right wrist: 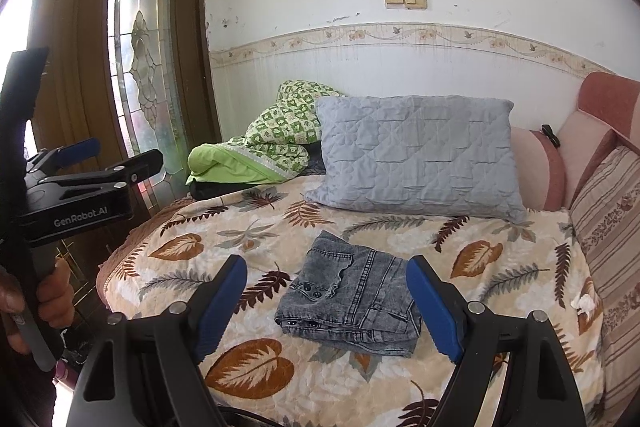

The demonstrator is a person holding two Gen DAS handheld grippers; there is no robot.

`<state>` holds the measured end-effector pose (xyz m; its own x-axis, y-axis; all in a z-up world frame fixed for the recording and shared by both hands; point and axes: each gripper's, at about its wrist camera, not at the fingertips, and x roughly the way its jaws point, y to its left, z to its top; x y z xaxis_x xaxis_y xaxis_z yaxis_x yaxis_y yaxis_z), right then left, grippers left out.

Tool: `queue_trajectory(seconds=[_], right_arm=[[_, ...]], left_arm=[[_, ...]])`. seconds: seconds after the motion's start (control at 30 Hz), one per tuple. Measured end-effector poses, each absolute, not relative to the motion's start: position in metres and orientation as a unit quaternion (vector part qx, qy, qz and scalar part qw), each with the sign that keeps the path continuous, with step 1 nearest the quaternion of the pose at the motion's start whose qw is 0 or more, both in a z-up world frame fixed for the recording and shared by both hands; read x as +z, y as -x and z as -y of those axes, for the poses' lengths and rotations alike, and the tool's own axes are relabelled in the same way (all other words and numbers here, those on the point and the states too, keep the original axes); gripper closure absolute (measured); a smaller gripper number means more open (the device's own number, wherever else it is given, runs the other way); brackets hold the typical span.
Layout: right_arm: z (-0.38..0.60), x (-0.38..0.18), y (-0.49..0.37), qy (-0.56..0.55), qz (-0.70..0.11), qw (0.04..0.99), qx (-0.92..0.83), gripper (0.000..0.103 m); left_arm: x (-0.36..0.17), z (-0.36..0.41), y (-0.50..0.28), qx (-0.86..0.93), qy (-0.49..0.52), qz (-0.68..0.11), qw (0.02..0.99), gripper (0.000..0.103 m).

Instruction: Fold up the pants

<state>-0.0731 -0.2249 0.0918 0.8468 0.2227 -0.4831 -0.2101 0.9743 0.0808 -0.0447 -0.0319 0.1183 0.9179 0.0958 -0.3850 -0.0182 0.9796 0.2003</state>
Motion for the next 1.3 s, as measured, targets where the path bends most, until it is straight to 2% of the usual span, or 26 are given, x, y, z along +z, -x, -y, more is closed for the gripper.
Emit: queue_trajectory(seconds=[0.53,1.3], right_arm=[[0.228,0.081,0.066,-0.012,-0.265,0.958,0.107,0.019],[0.246,0.067,0.051,-0.037,-0.276,0.955,0.101,0.019]], left_arm=[[0.114,0.031,0.042,0.010,-0.097,-0.208,0.973,0.000],[0.083,0.044,0.009,0.006,-0.107,-0.257,0.960,0.000]])
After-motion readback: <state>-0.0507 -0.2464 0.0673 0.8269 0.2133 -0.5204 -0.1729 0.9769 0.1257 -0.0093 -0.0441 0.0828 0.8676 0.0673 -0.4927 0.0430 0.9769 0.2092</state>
